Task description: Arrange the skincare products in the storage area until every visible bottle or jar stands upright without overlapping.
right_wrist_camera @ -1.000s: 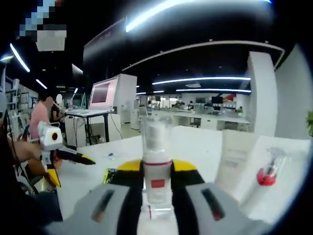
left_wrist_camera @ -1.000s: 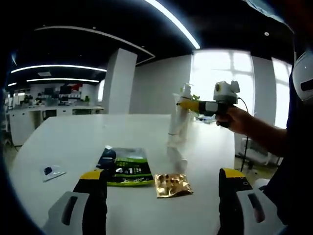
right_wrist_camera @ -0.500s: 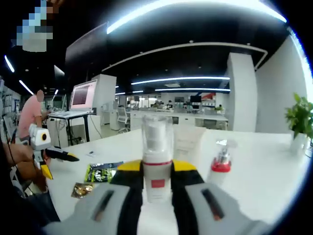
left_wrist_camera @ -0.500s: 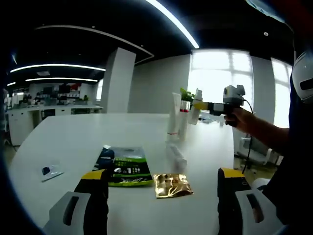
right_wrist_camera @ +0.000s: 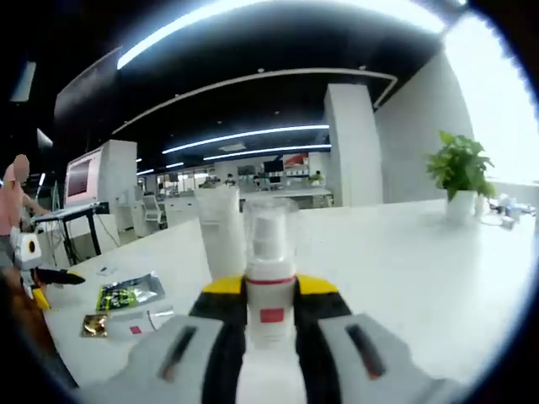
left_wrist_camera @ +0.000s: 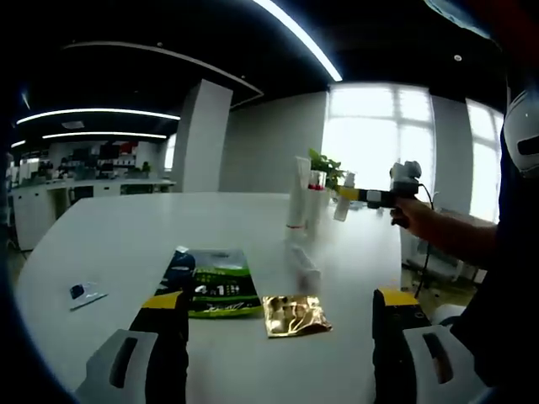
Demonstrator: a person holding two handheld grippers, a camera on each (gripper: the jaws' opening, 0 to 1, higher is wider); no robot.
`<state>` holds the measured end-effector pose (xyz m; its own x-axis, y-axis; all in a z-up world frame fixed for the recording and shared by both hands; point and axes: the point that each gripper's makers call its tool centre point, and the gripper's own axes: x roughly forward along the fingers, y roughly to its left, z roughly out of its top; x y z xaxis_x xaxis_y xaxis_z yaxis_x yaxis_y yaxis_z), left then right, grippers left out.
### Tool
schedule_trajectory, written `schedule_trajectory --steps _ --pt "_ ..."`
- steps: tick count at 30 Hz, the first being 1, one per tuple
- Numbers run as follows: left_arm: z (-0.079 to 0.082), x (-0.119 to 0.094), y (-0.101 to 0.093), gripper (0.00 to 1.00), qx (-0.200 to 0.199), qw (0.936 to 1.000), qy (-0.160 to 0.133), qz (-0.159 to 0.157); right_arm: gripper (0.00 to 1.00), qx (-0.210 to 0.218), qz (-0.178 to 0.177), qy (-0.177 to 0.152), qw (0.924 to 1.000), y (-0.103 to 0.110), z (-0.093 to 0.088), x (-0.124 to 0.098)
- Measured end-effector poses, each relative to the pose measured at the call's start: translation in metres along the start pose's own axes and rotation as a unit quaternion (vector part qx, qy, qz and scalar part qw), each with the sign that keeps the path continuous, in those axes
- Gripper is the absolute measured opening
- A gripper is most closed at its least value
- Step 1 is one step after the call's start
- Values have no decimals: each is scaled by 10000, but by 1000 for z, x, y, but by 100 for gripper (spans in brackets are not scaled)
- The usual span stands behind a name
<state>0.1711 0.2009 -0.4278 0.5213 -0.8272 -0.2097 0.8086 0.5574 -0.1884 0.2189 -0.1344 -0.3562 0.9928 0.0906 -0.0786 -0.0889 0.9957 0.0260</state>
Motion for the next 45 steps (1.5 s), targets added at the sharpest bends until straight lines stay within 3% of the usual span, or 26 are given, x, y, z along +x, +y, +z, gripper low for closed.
schedule_trajectory --steps 15,34,45 --pt "-2 0 -1 89 -15 10000 47 -58 20 110 -253 22 9996 -9 -16 5" --pt "-6 -2 2 89 0 9999 115 -30 20 44 -368 263 9990 -5 -43 26" --pt "-6 -4 4 88 7 9999 128 -13 20 11 -426 263 9987 -3 -44 31"
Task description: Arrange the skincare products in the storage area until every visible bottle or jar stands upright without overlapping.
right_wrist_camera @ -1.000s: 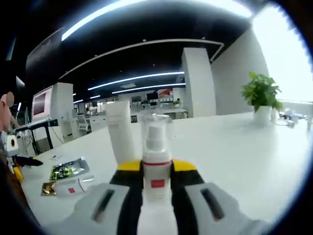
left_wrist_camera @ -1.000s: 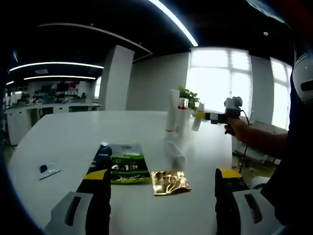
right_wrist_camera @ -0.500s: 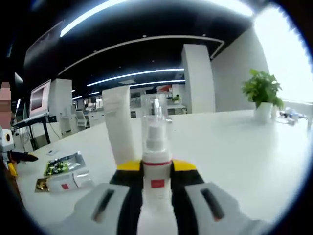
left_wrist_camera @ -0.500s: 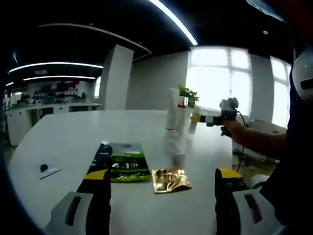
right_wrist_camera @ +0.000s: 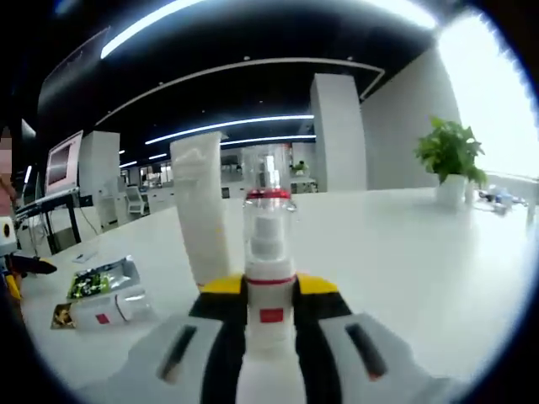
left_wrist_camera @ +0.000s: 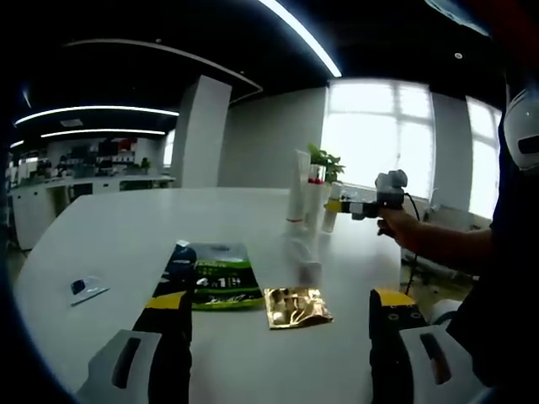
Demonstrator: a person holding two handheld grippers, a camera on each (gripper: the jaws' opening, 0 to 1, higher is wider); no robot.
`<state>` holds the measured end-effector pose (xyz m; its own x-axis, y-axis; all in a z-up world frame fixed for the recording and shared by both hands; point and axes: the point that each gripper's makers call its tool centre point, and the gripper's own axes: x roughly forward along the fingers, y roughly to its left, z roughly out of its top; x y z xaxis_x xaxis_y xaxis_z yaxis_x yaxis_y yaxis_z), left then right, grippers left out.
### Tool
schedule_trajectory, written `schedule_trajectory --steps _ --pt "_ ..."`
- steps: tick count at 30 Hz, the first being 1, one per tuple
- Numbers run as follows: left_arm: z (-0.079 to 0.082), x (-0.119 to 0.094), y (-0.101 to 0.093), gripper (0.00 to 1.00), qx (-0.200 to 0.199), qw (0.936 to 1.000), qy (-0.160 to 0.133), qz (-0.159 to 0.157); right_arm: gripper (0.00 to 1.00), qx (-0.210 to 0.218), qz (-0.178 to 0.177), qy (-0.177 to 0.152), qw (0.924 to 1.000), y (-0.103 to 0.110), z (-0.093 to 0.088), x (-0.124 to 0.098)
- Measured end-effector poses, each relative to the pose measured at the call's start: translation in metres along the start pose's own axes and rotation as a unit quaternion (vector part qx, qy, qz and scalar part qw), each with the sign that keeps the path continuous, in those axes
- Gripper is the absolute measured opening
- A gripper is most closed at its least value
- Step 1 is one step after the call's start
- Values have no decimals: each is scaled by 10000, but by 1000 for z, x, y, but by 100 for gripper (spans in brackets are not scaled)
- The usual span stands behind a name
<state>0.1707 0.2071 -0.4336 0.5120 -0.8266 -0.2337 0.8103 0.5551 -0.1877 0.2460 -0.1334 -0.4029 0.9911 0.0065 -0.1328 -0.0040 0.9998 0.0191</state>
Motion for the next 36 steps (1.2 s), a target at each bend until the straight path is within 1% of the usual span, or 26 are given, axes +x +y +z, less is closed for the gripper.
schedule_trajectory --steps 13,22,31,34,36 --pt "-2 -2 2 87 28 10000 41 9 20 -140 -61 54 9999 1 -4 4" --pt "-3 -1 1 86 23 10000 80 -23 20 -244 -115 81 9996 -3 -6 7" --pt "-5 -2 4 85 6 10000 67 -20 21 -301 -32 120 9995 -2 -8 8" --pt "-6 -2 3 84 -5 10000 89 -28 21 -290 -54 232 9993 -4 -13 8" --pt "-7 -2 3 83 -20 9999 102 -33 23 -272 -50 331 9991 -4 -19 8"
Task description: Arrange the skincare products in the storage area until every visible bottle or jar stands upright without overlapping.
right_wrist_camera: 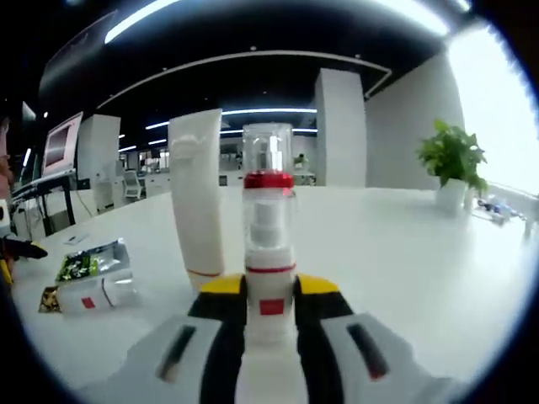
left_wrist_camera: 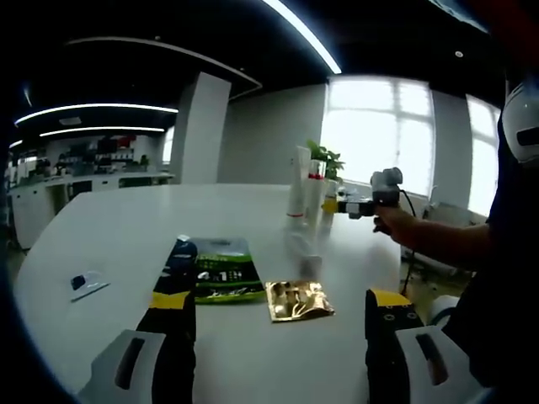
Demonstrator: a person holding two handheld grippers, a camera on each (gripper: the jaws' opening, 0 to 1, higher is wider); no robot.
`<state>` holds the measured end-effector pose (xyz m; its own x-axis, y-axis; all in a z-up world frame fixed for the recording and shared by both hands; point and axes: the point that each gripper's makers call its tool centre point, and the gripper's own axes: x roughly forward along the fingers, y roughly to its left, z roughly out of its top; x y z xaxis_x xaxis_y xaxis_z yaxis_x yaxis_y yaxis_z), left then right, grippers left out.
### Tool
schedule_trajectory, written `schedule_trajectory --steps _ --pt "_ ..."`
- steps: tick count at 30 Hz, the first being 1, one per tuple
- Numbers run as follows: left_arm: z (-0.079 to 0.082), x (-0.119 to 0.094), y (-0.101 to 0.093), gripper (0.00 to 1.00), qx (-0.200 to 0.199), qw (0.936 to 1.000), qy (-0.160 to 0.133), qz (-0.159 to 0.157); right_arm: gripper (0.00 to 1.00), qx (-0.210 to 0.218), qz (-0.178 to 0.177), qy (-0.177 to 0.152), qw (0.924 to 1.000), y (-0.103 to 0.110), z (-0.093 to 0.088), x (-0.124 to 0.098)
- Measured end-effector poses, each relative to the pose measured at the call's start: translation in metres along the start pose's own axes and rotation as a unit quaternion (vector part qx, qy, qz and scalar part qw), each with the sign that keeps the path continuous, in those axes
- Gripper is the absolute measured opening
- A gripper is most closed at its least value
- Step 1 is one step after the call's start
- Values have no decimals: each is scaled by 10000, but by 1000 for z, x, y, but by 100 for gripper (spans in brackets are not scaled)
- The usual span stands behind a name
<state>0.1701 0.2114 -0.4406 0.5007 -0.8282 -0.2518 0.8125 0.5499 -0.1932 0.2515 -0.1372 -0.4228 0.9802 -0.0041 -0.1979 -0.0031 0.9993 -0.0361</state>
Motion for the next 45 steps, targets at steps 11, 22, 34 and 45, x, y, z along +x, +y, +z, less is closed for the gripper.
schedule_trajectory --steps 11,22,34,45 --pt "4 -2 3 83 -33 10000 -63 42 30 158 106 155 9997 -2 -12 -12" --pt "2 -2 3 83 -27 10000 -29 57 32 269 387 226 9986 1 -17 -19" --pt "3 -3 2 82 -17 10000 -8 82 31 305 492 291 9979 9 -22 -19" --pt "3 -1 0 81 14 10000 37 31 31 383 512 309 9975 11 -24 -22"
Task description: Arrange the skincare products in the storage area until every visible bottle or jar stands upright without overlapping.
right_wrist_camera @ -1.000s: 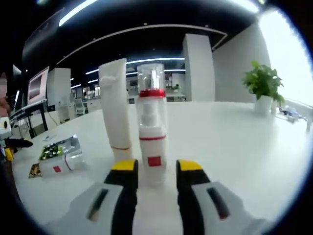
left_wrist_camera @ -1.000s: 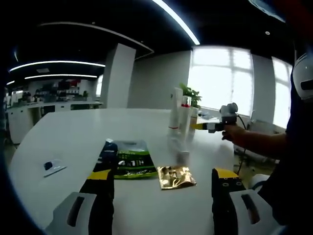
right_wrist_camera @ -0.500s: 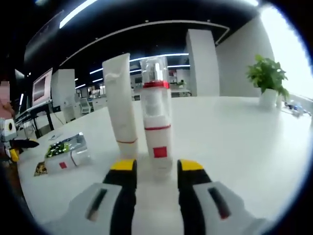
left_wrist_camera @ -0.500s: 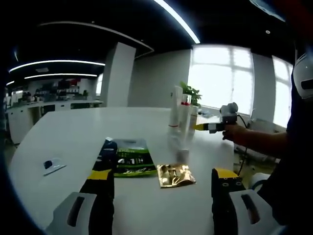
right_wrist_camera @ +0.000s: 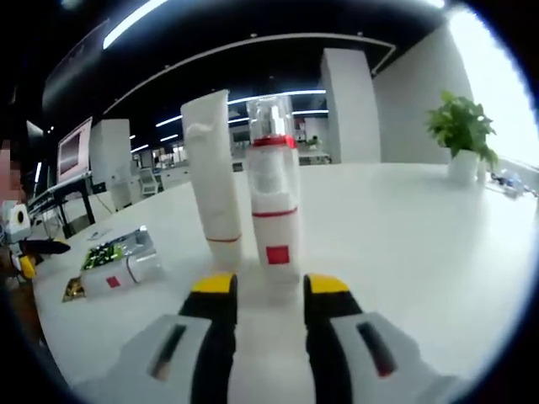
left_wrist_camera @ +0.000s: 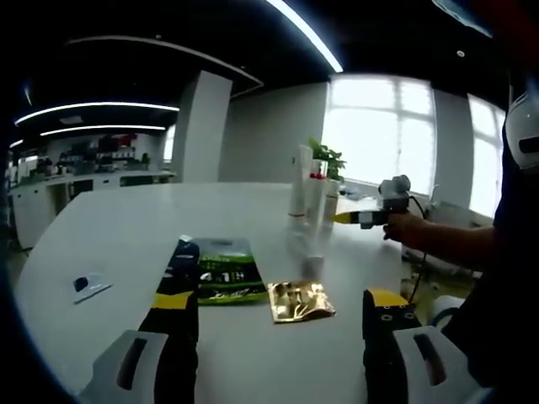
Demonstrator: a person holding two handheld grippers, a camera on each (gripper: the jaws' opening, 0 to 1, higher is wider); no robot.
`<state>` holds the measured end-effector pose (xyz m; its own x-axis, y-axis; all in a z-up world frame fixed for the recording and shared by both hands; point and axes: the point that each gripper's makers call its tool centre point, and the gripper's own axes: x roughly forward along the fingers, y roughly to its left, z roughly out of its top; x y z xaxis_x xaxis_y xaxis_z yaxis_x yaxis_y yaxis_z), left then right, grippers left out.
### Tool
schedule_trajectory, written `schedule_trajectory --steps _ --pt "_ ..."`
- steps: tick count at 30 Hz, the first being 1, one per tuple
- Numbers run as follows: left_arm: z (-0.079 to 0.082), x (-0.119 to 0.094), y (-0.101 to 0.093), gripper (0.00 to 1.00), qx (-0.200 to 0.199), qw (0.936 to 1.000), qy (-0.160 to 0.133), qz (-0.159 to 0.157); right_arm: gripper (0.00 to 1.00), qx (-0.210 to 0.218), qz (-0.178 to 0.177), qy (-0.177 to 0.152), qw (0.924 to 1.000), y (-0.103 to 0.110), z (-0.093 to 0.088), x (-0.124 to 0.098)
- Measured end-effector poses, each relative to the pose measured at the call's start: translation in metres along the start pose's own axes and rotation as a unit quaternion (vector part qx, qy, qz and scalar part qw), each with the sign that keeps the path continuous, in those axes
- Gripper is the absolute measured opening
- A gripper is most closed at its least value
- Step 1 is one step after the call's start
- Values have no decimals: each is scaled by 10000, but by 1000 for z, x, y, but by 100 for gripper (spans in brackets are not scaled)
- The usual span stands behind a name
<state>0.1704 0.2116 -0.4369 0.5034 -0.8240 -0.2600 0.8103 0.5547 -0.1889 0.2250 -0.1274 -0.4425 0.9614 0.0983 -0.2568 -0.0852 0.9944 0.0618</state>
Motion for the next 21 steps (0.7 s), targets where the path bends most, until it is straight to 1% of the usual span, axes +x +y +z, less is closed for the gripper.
schedule_trajectory --steps 5,10,15,21 --pt "1 -1 -1 80 26 10000 -27 -9 30 -24 43 38 10000 5 -2 -1" --pt "3 0 0 81 12 10000 -17 12 30 -1 28 2 10000 5 0 -3" --pt "5 0 -1 81 48 10000 -45 -18 30 -33 21 55 10000 5 -3 -5" --pt "16 0 -3 82 173 9998 -81 -99 30 -32 -56 5 10000 4 -5 -10"
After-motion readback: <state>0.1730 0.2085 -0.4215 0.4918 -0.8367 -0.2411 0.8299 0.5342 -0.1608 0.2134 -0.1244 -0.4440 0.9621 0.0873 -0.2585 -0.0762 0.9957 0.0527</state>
